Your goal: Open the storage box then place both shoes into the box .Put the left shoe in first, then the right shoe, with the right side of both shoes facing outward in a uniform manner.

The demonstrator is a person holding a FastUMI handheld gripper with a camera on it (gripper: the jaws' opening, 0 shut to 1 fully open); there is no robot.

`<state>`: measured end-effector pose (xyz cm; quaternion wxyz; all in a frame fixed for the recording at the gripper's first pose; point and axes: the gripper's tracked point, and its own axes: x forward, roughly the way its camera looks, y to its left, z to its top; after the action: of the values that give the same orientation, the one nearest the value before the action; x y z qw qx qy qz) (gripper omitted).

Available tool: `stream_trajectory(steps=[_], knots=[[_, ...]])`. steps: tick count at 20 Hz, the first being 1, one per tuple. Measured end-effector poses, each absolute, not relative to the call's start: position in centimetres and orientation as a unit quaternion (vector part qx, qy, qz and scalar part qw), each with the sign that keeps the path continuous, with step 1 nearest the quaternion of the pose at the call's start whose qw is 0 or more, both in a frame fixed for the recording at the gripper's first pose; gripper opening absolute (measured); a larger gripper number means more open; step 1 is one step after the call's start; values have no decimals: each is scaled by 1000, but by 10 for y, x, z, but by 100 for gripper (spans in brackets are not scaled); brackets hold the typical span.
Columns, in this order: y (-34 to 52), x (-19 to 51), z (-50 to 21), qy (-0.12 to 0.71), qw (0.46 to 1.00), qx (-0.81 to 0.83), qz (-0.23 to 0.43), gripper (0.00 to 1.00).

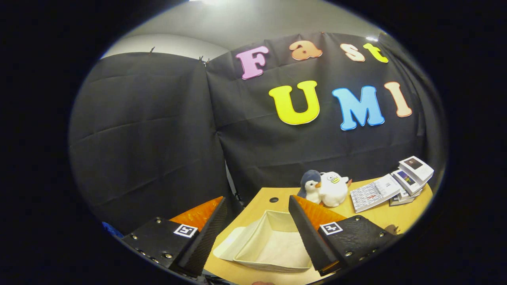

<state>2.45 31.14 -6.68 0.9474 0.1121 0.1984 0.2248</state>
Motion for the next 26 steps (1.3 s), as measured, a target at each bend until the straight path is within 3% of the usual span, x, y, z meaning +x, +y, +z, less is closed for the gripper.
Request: stream_trajectory(steps=[10,26], knots=[[191,41,-105,199,964,66,162,97],[82,32,-248,314,941,49,114,97]])
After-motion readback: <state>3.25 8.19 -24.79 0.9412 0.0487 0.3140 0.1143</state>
